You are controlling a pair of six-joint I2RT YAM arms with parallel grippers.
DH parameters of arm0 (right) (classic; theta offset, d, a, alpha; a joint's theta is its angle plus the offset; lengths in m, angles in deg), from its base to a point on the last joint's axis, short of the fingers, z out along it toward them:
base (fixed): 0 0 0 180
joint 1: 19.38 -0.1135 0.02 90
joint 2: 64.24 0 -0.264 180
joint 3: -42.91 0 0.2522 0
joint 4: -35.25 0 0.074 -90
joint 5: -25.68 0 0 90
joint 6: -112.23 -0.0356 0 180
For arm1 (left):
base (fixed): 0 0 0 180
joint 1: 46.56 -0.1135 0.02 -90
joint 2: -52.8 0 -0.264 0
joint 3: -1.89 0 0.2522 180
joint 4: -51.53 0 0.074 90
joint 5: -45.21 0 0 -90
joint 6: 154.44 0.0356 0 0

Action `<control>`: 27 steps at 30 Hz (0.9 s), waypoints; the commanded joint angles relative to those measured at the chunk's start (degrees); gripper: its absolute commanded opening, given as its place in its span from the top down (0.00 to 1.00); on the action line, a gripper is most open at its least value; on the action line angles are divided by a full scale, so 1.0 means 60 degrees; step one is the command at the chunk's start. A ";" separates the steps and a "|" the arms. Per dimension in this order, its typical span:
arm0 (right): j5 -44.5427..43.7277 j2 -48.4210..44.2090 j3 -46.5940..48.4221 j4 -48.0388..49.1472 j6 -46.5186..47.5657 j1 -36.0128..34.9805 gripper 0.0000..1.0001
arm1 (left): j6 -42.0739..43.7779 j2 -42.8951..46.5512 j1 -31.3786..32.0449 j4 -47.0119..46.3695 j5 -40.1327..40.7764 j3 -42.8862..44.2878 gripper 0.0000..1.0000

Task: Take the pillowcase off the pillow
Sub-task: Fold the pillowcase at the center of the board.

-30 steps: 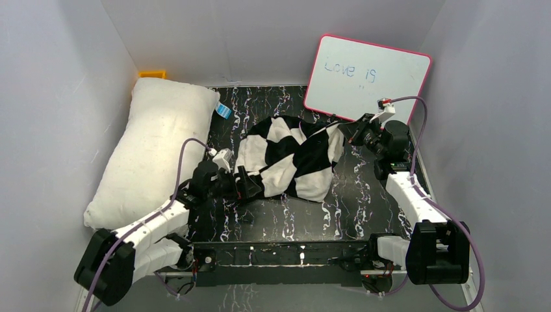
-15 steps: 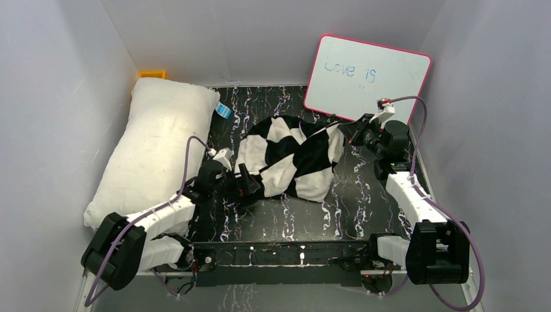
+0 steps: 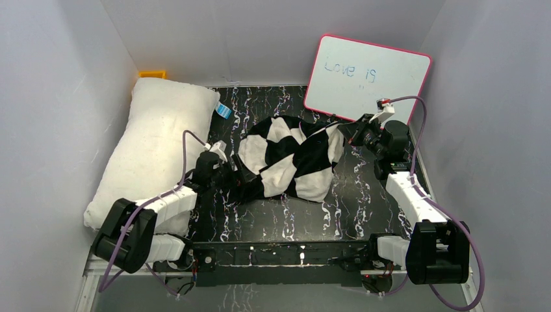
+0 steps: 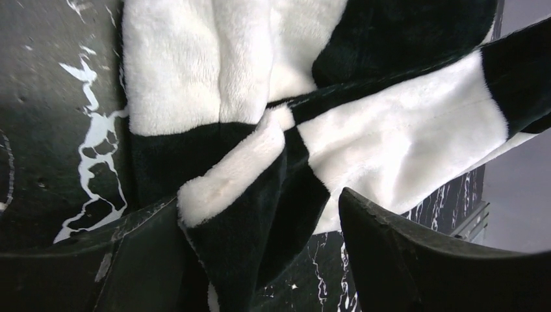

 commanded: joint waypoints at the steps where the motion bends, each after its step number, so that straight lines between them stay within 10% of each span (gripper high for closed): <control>1: 0.0098 -0.0067 0.0154 0.0293 0.0106 0.0052 1.00 | -0.0367 -0.0138 -0.0057 -0.0462 -0.0571 0.0118 0.26; 16: 0.0292 0.0097 0.0127 0.0437 0.0018 0.0052 1.00 | -0.0849 0.0399 -0.0219 -0.0346 0.0551 -0.0460 0.53; 27: 0.0322 -0.0040 0.0268 0.0324 0.0055 0.0057 1.00 | -0.0171 -0.0208 -0.0277 -0.0724 0.0033 0.0151 1.00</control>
